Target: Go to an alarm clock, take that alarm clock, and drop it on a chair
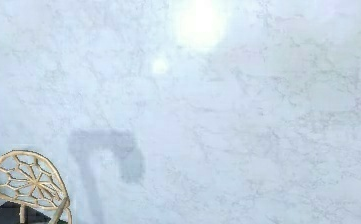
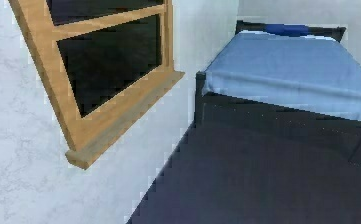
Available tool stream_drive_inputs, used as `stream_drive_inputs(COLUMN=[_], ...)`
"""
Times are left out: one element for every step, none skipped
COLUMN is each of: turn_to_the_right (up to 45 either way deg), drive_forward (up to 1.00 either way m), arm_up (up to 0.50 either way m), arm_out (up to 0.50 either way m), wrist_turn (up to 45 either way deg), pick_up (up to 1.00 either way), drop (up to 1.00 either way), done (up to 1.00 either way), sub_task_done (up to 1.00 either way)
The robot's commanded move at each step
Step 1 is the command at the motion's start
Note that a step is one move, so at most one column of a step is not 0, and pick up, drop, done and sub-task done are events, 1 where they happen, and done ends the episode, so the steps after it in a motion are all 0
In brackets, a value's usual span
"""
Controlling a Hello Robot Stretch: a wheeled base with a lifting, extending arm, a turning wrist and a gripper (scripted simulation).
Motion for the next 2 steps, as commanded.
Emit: stream_drive_inputs(turn_to_the_right=[-45.0, -45.0], drive_forward=[0.0, 0.0], arm_up=[0.0, 0.0], arm_out=[0.0, 0.0], wrist_turn=[0.0, 0.0], pick_up=[0.0, 0.0], drop=[0.0, 0.0], done=[0.0, 0.0], sub_task_done=[0.0, 0.0])
